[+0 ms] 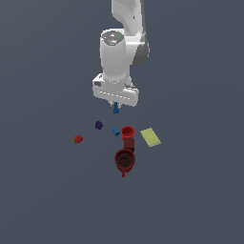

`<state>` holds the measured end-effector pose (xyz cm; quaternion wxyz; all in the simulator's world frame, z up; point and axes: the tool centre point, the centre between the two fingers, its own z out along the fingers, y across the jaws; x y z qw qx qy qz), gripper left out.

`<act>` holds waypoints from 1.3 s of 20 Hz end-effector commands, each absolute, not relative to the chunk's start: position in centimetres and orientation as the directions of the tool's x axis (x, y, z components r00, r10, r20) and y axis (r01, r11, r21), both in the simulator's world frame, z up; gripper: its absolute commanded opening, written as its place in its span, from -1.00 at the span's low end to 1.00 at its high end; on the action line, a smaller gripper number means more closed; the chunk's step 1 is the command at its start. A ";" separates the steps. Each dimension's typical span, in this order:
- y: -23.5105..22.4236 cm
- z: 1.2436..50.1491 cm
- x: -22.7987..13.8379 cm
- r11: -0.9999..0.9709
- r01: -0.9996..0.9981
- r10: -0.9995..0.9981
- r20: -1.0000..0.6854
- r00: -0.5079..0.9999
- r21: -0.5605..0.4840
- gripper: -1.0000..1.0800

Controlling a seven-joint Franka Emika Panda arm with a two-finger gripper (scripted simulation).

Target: Pick up a designated object from a clutter of objects.

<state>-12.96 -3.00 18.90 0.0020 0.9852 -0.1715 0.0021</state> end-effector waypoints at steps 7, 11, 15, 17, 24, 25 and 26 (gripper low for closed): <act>-0.5 26.0 -13.3 -0.941 -0.338 -0.338 0.004 0.941 0.005 -1.00; 0.7 29.4 -13.5 -0.941 -0.338 -0.338 0.004 0.941 0.005 -1.00; 2.0 32.9 -13.6 -0.941 -0.337 -0.337 0.003 0.941 0.004 -1.00; 2.6 34.8 -13.6 -0.942 -0.337 -0.337 0.002 0.942 0.003 -1.00; 4.8 40.7 -13.6 -0.942 -0.336 -0.336 0.001 0.942 0.002 -1.00; 5.0 41.4 -13.6 -0.942 -0.336 -0.336 0.001 0.942 0.001 -1.00; 5.2 42.0 -13.6 -0.942 -0.336 -0.336 0.001 0.942 0.001 -1.00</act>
